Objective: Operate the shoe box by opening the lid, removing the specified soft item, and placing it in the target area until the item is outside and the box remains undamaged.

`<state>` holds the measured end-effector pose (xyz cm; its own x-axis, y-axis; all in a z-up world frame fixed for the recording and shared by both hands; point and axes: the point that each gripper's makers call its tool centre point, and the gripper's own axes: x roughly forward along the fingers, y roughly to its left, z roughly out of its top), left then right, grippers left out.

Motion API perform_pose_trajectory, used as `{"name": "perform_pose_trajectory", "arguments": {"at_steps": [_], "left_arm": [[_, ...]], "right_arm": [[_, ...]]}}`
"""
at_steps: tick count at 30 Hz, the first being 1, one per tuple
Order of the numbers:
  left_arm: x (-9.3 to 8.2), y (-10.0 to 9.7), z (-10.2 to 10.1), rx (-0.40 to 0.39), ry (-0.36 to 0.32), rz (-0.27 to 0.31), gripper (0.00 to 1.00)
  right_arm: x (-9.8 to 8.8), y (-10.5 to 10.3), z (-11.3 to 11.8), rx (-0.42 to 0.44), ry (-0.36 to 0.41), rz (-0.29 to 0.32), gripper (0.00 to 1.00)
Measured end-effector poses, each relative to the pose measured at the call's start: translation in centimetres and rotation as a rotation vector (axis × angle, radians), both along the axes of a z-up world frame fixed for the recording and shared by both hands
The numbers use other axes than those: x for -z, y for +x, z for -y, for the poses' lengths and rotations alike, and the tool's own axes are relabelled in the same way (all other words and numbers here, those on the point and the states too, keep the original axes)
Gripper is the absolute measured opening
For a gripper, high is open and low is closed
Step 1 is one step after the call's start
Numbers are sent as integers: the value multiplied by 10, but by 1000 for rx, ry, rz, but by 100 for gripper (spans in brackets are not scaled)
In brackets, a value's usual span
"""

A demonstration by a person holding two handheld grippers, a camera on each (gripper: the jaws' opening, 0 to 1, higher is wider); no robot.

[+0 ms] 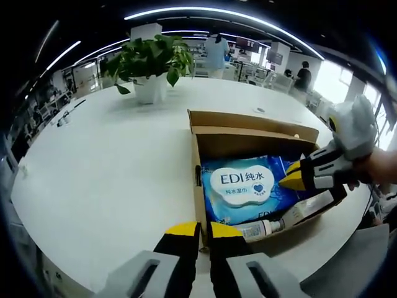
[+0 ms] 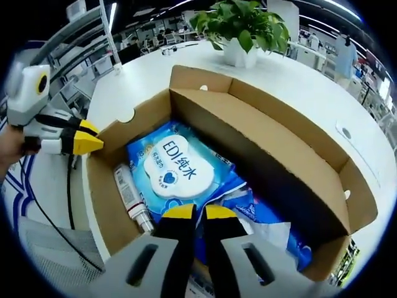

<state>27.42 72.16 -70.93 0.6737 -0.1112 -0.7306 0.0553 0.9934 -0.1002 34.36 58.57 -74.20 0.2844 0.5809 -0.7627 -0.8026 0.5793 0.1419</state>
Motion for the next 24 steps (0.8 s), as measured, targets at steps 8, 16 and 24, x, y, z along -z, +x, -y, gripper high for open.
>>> {"name": "perform_pose_trajectory", "arguments": {"at_steps": [8, 16, 24], "left_arm": [[0, 0, 0, 7, 14, -10, 5], [0, 0, 1, 19, 23, -19, 5], [0, 0, 1, 26, 35, -33, 5]], "right_arm": [[-20, 1, 1, 20, 52, 21, 1], [-36, -2, 5, 35, 81, 41, 0], [-47, 1, 17, 61, 97, 63, 0]]}}
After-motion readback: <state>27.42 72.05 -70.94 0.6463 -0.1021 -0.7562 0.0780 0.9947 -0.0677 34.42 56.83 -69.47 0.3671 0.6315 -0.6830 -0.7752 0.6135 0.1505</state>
